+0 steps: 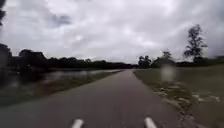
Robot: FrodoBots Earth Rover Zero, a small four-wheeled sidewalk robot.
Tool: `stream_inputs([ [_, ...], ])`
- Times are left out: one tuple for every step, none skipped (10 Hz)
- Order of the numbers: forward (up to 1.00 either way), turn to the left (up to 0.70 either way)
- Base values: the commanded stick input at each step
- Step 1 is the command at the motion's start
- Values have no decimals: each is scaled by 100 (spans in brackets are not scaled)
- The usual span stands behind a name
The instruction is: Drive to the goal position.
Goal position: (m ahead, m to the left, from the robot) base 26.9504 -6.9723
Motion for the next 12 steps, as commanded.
stream_inputs([
  [84,3],
  [84,3],
  [84,-8],
  [84,-33],
  [84,-33],
  [84,3],
  [84,3],
  [84,3],
  [84,3],
  [84,3],
  [84,3],
  [84,3],
])
